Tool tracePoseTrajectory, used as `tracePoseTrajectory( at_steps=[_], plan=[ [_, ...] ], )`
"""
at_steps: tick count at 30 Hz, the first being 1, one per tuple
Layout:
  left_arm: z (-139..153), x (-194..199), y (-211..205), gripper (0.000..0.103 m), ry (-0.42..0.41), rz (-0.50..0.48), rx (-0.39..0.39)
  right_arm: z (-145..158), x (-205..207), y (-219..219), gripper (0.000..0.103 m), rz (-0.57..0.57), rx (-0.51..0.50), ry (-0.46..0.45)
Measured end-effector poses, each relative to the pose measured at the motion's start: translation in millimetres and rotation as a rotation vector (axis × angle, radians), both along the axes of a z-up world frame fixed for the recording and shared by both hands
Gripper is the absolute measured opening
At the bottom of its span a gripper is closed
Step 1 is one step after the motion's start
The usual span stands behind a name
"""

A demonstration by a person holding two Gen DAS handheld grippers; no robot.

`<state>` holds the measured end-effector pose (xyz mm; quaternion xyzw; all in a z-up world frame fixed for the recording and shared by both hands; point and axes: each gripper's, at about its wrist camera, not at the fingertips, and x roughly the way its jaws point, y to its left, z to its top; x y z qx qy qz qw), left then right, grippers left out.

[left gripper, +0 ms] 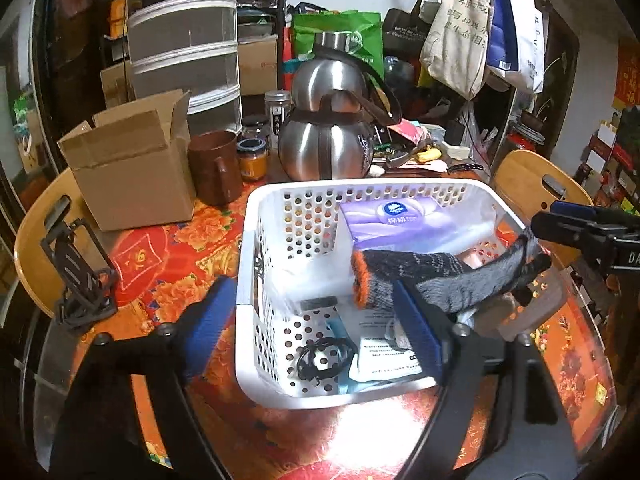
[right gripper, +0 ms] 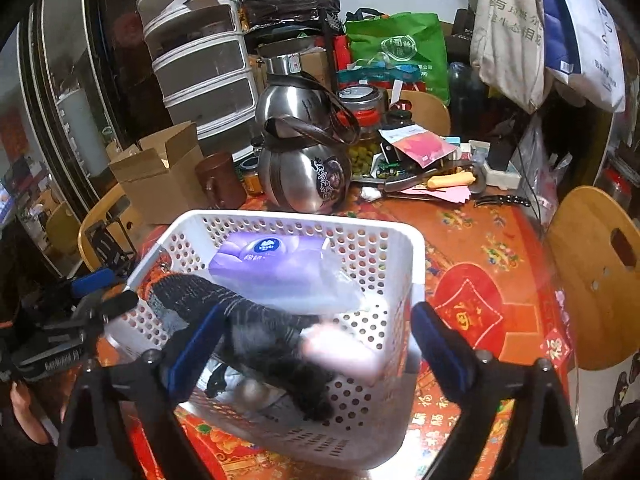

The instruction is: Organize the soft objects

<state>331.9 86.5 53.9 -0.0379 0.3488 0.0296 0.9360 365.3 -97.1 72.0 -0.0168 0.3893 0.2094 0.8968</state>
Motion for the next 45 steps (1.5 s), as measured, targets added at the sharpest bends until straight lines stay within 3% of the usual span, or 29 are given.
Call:
tracePoseTrajectory(
  at_steps=[6, 11, 14, 30, 37, 45],
  plan=[
    [1, -8, -3, 0.093, 0.0, -0.005, 0.008, 1, -13, -4, 0.103, -0.017, -0.006, -0.005],
    [0, -11, 0, 0.095, 0.005, 0.009, -0.01, -6, -22, -8, 0.103, -0.016, -0.008, 0.0],
    [-1, -12, 0, 0.103, 0.011, 0.014, -0.008, -8, -25, -12, 0.103, -0.023, 0.001, 0.003],
    [5, -35, -9, 0.103, -0.013, 0.026, 0.046, -13, -60, -24, 0.103, -0.055, -0.065, -0.032],
    [13, -83, -13, 0.103, -0.078, 0.035, 0.094, -12, -101, -24, 0.103, -0.05, -0.062, -0.061],
    [42, -182, -15, 0.103, -0.167, 0.028, 0.037, -7, -179, -27, 0.103, -0.063, -0.082, -0.099]
  ],
)
